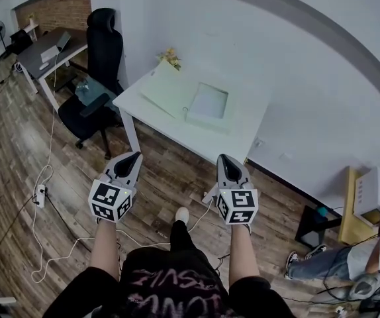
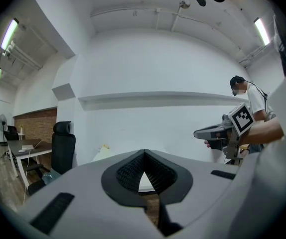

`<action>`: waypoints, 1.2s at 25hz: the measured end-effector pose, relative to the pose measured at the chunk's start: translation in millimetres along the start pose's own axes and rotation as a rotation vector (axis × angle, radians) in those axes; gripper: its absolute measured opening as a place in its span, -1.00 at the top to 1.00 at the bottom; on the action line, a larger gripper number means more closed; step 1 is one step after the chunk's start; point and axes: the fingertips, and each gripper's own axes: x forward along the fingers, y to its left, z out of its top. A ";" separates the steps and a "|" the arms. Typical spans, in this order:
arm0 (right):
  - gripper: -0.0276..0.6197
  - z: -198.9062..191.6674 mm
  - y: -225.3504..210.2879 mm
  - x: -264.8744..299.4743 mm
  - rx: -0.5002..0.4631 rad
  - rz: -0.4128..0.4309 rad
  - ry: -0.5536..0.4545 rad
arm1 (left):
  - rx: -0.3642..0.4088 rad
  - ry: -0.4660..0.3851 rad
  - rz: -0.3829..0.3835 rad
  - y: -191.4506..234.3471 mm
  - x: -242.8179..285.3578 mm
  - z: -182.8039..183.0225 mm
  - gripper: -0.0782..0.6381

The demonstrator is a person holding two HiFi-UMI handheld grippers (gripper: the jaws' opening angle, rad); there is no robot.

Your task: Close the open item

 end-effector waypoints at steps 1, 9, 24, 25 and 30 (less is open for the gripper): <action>0.83 -0.1 -1.9 5.8 0.005 0.000 0.001 | -0.004 -0.001 -0.002 3.1 4.4 0.2 0.75; 0.83 -11.3 -17.1 48.1 0.011 0.007 0.020 | -0.029 0.023 0.014 29.6 44.9 -13.0 0.75; 0.83 -8.8 -83.4 163.8 -0.047 -0.034 0.014 | -0.061 0.056 0.060 91.3 159.9 -20.9 0.75; 0.83 -8.8 -88.7 174.1 -0.042 -0.029 0.016 | -0.060 0.056 0.065 96.8 169.5 -20.3 0.75; 0.83 -13.4 -122.4 222.7 -0.011 -0.017 0.039 | -0.052 0.069 0.092 120.7 222.0 -16.1 0.75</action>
